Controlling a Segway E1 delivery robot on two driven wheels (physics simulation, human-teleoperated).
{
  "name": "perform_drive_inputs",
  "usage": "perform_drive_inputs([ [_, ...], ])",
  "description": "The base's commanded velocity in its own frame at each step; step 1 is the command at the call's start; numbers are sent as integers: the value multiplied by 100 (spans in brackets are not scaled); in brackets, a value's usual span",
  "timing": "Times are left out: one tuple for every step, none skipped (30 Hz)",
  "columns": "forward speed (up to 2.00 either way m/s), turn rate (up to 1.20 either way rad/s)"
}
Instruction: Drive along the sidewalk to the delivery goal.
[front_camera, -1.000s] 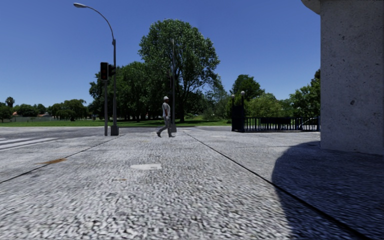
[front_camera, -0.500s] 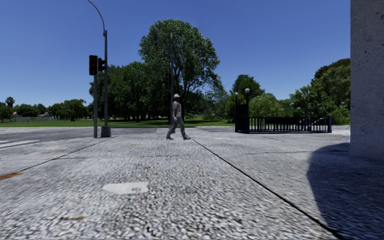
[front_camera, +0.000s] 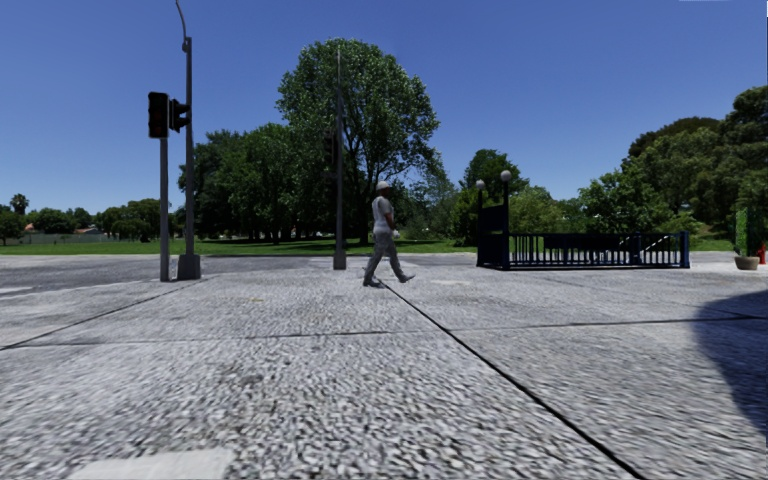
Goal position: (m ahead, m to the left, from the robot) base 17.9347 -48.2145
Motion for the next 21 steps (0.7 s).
perform_drive_inputs([
  [200, 0],
  [200, 0],
  [200, 0],
  [200, 0],
  [200, 0],
  [200, -1],
  [200, -30],
  [200, -46],
  [200, -49],
  [200, -50],
  [200, -51],
  [200, -61],
  [200, -76],
  [200, -82],
  [200, -84],
  [200, -84],
  [200, -85],
  [200, -85],
  [200, -85],
  [200, -85],
  [200, -85],
])
